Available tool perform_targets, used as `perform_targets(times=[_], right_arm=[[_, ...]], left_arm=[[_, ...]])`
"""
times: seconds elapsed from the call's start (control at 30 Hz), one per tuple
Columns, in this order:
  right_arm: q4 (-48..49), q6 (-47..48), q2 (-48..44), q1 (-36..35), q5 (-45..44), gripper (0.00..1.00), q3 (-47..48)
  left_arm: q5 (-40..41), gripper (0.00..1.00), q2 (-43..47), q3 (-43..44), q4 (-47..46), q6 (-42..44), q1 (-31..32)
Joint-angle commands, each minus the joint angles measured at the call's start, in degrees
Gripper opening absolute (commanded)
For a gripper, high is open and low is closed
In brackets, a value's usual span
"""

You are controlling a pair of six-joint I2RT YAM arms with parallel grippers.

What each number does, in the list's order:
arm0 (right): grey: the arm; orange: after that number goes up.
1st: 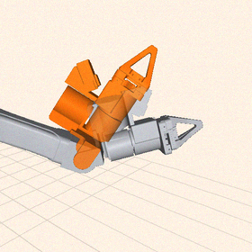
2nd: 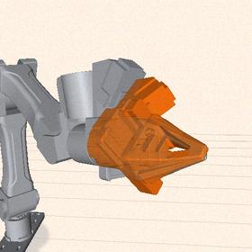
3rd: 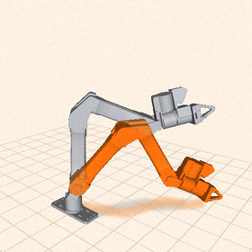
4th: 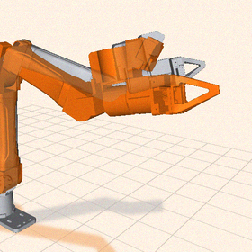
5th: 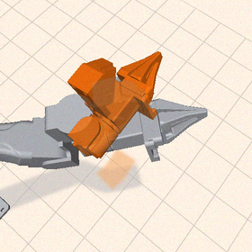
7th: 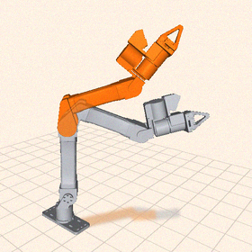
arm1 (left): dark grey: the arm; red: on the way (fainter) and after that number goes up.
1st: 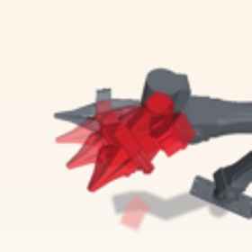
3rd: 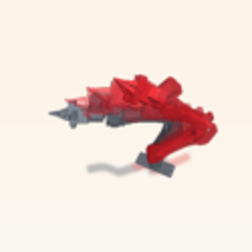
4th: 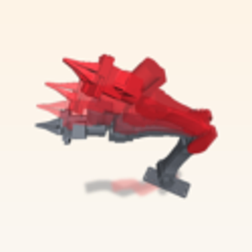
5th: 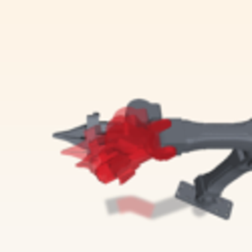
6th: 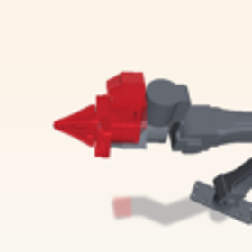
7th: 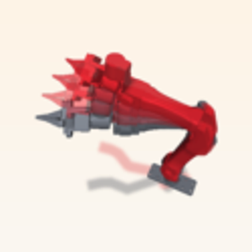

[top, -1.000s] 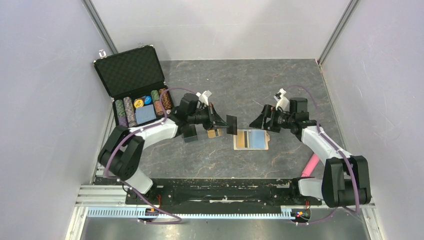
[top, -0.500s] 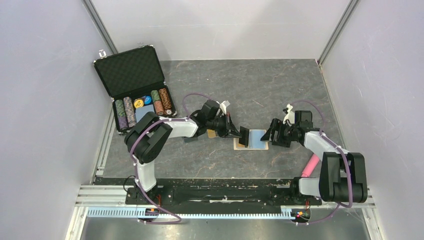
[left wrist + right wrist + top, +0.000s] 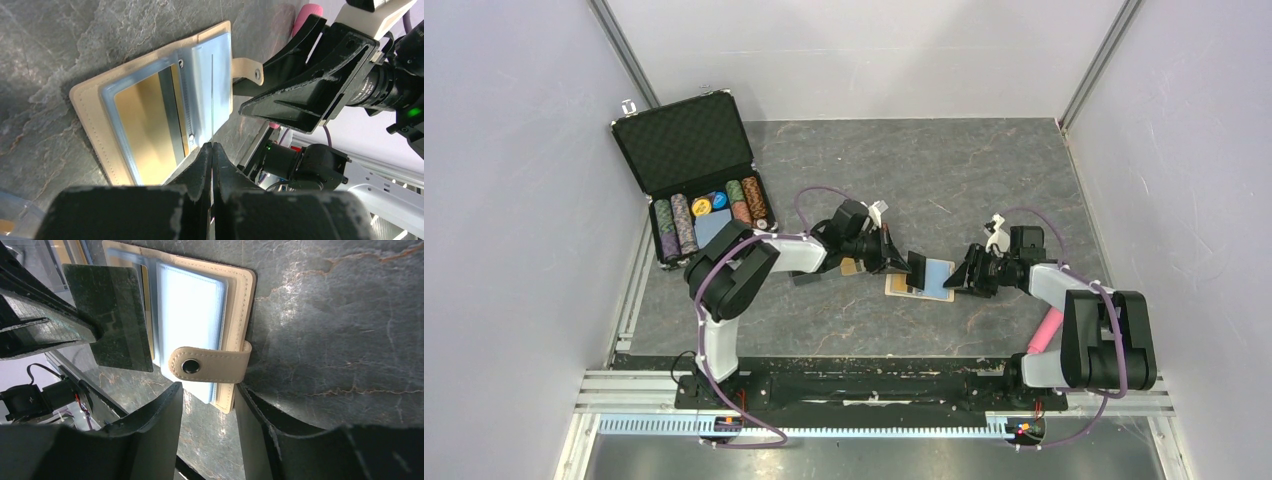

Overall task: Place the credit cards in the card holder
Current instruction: Insert the credit card into the card holder.

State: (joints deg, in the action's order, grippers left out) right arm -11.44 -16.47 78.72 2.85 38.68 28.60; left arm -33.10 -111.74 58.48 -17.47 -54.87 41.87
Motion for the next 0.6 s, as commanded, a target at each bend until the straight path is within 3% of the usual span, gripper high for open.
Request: perform_targets(times=[0.0,0.37,0.57], right_arm=[[-0.7,0.2,1.1,-0.1,-0.6,0.45,-1.3],[-0.6,0.2,1.6,-0.1,-0.4,0.42,-1.4],[-0.6,0.3,1.5,-0.1,-0.4,0.4,-1.4]], left_arm=[[1.1,0.02,-2.0,2.9,-0.2,0.3,0.4],[3.7,0.02,-1.8,6.0,8.9,5.6,0.9],[10.4,0.02,2.7,7.4,18.7,10.9,1.5]])
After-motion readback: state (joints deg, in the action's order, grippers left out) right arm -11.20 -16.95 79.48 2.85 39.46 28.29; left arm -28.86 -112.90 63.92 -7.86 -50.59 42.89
